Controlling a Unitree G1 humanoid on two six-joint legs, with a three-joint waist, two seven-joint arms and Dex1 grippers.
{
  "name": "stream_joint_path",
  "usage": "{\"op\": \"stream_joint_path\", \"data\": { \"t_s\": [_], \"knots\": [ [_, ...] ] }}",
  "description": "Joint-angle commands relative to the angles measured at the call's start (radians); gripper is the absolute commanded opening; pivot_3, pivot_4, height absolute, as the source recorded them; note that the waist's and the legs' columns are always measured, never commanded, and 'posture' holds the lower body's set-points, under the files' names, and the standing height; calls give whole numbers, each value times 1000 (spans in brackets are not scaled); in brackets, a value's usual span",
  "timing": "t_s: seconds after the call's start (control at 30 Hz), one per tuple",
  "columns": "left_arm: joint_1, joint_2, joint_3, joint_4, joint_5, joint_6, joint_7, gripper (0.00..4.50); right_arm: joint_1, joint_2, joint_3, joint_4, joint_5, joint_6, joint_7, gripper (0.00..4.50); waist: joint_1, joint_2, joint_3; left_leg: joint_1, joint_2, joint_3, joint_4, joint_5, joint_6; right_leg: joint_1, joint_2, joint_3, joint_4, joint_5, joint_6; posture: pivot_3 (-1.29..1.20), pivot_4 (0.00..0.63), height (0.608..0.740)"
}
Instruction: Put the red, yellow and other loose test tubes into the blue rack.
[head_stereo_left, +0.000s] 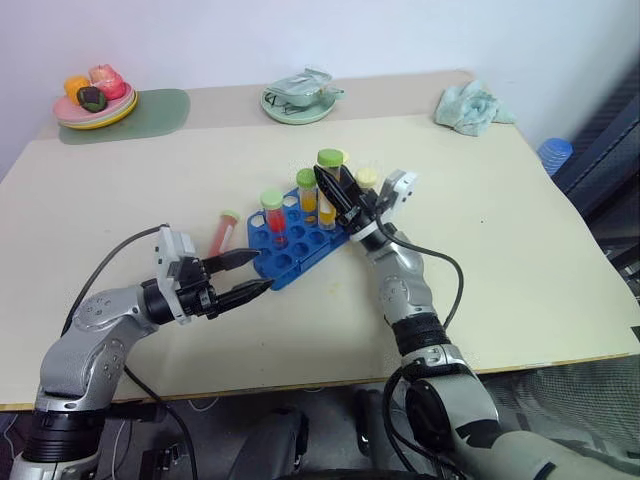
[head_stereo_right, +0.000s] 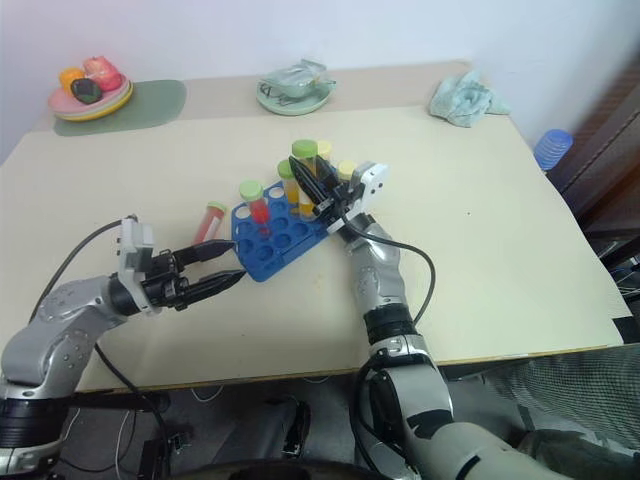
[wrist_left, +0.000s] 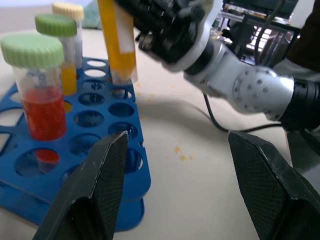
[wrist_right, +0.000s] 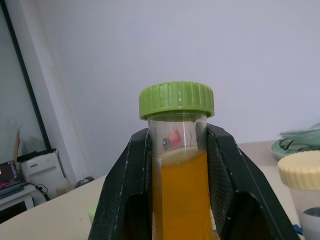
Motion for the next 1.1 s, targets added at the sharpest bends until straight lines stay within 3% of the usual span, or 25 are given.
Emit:
{"op": "stream_joint_path", "data": {
  "t_s": [0.03,0.37,0.73,1.1],
  "knots": [
    [15,14,32,-48,-26,8,11,3256,-43,15,-18,64,6,-76,20,847,-1,0,0,0,0,0,0,0,0,0,0,0,0,0,0,0,150,740],
    [28,7,34,-48,-22,3,16,3256,4,-14,-11,-30,25,-43,47,847,0,0,0,0,0,0,0,0,0,0,0,0,0,0,0,0,150,740],
    [3,-4,17,-27,-16,-5,5,3256,-118,1,-66,217,20,-147,69,847,-6,0,0,1,0,0,0,0,0,0,0,1,0,0,0,0,150,740],
    [58,15,56,-75,-36,8,19,3256,-123,-6,-102,329,18,-180,95,847,-23,0,0,3,0,0,-1,0,0,2,0,1,1,0,0,0,150,740]
  ]
}}
